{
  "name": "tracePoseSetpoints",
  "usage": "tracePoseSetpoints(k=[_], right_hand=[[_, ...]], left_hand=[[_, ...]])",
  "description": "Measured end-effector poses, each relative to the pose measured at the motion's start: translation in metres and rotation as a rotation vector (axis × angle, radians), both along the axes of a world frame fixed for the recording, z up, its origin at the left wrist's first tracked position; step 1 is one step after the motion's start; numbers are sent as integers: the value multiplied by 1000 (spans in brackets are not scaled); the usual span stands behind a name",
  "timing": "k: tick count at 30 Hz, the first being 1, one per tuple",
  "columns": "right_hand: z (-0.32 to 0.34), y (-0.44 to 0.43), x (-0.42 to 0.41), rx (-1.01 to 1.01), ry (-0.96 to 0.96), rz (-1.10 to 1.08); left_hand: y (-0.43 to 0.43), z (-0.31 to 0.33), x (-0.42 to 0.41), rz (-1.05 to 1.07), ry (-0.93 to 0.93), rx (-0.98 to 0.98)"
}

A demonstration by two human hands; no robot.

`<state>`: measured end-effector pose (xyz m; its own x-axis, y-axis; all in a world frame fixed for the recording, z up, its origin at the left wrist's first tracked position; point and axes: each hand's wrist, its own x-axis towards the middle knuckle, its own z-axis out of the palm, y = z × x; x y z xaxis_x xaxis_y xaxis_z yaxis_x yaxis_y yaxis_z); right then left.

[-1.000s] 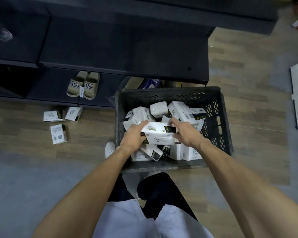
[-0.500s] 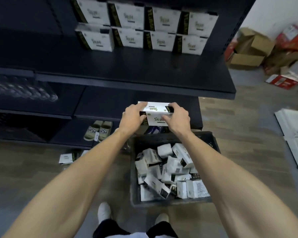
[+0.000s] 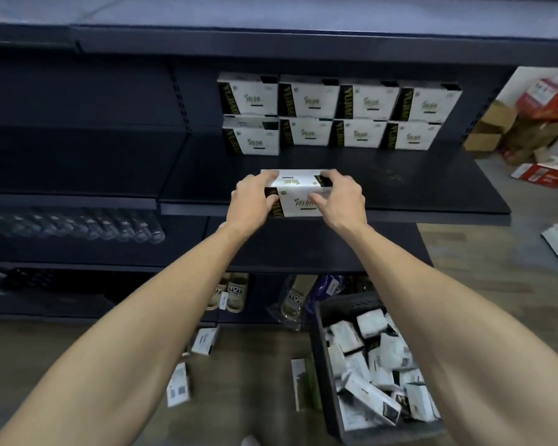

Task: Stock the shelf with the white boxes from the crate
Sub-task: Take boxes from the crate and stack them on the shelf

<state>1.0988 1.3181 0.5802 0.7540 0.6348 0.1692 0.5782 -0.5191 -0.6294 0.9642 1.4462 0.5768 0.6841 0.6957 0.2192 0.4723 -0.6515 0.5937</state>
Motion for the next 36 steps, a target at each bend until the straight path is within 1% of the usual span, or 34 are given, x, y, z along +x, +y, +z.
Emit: tracePoseSetpoints(k=[4, 8, 13, 17, 21, 25, 30, 34, 36], right_hand=[[4, 19, -5, 5, 4, -6], [4, 32, 9, 2, -4, -26], [-4, 51, 49, -11, 15, -47], [-17, 71, 91, -50, -38, -44], [-33, 91, 129, -15, -13, -57], [-41, 111, 158, -19, -80, -23], [-48, 132, 176, -29, -154, -37], [-51, 148, 185, -21, -162, -58], [-50, 156, 188, -25, -163, -73]], left_hand=[[23, 6, -3, -16, 2, 24], [37, 8, 13, -47, 16, 45], [58, 2, 55, -89, 8, 33], [77, -13, 101, -109, 29, 8], [95, -29, 145, -62, 19, 5], [108, -42, 171, -35, -37, 37], [112, -46, 184, -14, -118, 125], [104, -56, 185, 59, -64, 175], [103, -59, 185, 54, -36, 168]])
